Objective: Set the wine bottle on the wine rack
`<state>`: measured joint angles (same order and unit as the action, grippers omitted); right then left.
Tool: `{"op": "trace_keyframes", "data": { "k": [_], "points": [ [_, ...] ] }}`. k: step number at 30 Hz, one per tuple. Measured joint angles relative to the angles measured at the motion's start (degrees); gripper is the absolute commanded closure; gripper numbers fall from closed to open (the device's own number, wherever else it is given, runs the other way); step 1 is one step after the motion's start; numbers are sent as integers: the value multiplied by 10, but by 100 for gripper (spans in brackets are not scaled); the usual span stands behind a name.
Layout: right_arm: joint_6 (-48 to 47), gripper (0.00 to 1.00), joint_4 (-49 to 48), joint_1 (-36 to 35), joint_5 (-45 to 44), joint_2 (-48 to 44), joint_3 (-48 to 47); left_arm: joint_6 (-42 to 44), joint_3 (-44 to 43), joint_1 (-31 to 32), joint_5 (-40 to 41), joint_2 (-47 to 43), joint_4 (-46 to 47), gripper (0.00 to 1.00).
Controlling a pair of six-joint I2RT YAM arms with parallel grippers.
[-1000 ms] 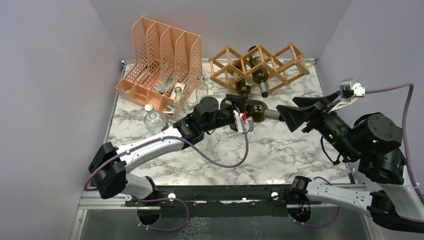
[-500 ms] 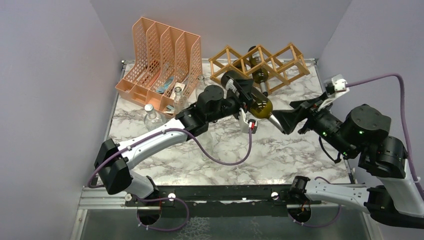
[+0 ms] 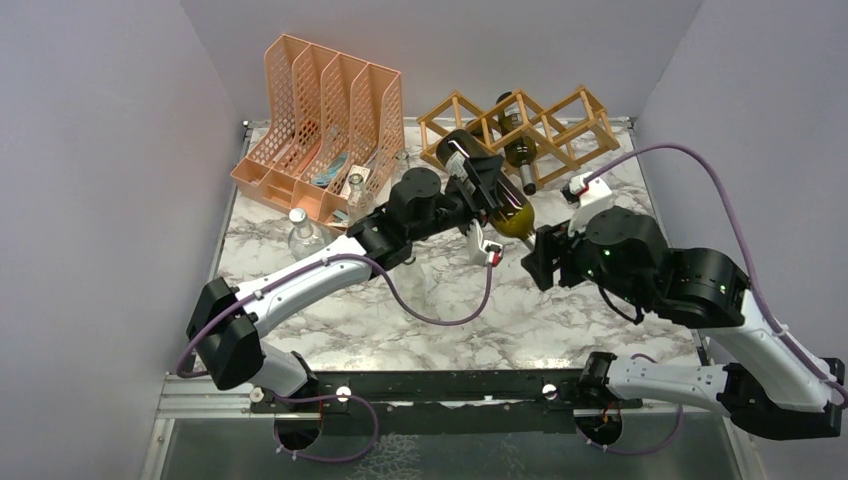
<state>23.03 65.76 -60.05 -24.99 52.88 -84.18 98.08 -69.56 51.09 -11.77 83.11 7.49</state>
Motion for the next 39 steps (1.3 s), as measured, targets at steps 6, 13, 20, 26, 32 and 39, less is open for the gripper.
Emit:
{"op": "trace_keyframes", "data": {
  "k": [6,13,20,26,32,39],
  "points": [
    [9,34,2,0,0,47,3,23,14,0,-16,-22,-3,100],
    [3,42,-22,0,2,79,15,37,26,-1,-35,-59,-3,100],
    [-7,49,-33,-1,8,89,16,39,30,-8,-37,-61,-4,100],
    [-8,41,-62,-1,13,100,19,47,35,-3,-46,-61,-3,100],
    [-9,62,-66,-1,15,102,24,57,40,-4,-48,-61,6,100],
    [-10,99,-62,-3,20,100,32,57,40,-8,-46,-61,2,95]
  ]
}}
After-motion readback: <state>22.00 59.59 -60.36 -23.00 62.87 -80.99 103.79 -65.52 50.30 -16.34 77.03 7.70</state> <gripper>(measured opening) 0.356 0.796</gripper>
